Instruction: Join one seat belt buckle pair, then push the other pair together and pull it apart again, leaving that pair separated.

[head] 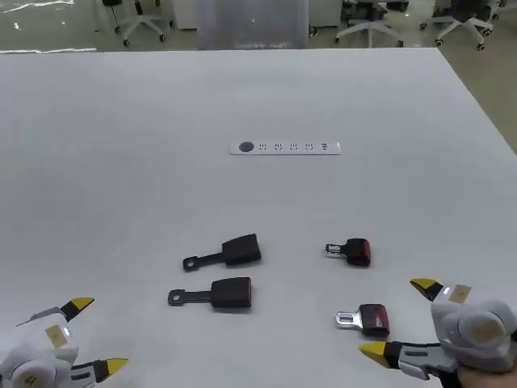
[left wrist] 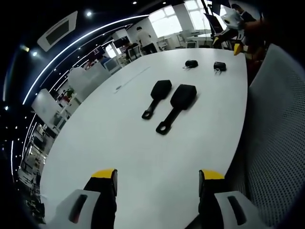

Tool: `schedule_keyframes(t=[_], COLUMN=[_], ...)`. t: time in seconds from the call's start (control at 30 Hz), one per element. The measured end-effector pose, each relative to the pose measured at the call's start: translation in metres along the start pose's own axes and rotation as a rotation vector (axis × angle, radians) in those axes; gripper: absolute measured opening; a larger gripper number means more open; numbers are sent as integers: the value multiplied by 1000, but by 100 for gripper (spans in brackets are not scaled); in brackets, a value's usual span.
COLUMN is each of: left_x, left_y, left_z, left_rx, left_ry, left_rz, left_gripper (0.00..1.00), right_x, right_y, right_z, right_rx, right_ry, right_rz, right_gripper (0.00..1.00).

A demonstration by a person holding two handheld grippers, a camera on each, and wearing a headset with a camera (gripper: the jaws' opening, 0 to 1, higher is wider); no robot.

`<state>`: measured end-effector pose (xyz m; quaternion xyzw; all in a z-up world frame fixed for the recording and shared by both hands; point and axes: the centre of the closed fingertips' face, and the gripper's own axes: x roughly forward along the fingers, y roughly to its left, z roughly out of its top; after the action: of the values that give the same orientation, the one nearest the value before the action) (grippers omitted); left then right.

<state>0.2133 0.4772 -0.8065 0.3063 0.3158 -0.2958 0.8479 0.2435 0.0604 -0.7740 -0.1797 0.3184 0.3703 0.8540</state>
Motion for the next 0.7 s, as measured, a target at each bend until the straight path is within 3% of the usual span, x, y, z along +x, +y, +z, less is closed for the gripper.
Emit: schedule_keyframes(t=[0.17, 0.43, 0.7], left_x=[3, 2, 1], left_y=[-5, -1, -4], left_z=[-5, -7, -2], left_rx=[15, -5, 15], left_ry=[22, 26, 8], left_rz=[-27, -13, -19], left_gripper=[74, 74, 74], right_x=[6, 7, 4], right_y=[1, 1, -1], right_z=[6, 5, -2], right_rx=[33, 32, 28], right_ry=[1, -14, 1], right_rz=[5, 10, 10], right_gripper=[85, 85, 83])
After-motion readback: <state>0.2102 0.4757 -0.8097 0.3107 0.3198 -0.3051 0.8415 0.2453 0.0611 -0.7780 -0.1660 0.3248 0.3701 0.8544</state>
